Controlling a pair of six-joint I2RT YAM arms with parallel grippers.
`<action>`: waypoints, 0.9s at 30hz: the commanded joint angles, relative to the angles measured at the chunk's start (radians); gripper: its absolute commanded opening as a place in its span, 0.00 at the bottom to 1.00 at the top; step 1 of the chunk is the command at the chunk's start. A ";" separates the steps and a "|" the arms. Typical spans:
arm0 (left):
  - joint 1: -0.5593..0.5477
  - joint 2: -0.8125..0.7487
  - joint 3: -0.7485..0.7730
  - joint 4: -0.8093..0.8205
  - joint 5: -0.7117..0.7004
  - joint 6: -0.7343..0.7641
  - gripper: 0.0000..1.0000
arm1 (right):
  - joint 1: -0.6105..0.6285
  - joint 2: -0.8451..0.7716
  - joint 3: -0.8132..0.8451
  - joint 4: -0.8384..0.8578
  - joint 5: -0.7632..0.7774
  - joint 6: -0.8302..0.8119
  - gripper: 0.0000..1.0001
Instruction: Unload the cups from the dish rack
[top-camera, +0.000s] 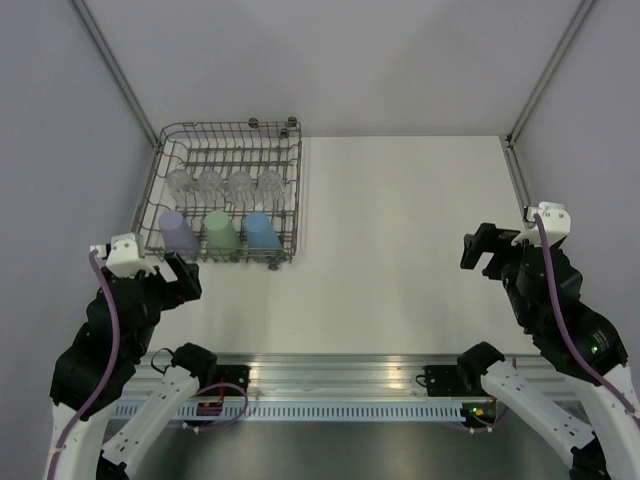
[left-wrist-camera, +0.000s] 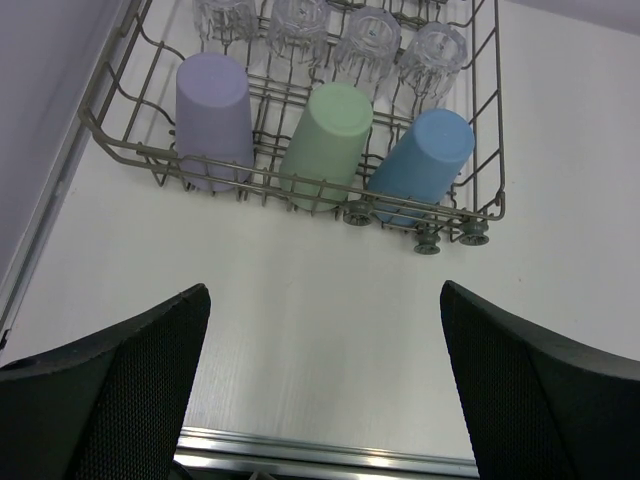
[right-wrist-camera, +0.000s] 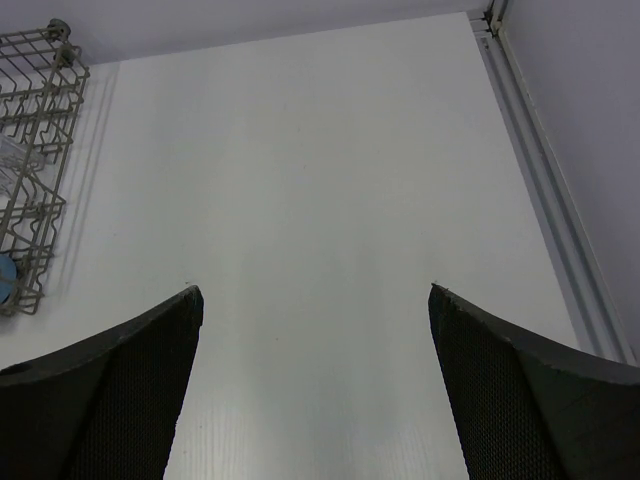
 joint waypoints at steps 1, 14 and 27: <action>-0.002 0.002 -0.006 0.026 -0.039 -0.054 1.00 | 0.003 0.021 -0.011 0.030 -0.015 -0.010 0.98; -0.004 0.143 0.046 0.141 0.114 -0.056 1.00 | 0.004 0.035 -0.058 0.076 -0.144 0.014 0.98; -0.004 0.769 0.298 0.202 0.241 -0.062 1.00 | 0.003 0.055 -0.072 0.087 -0.237 0.040 0.98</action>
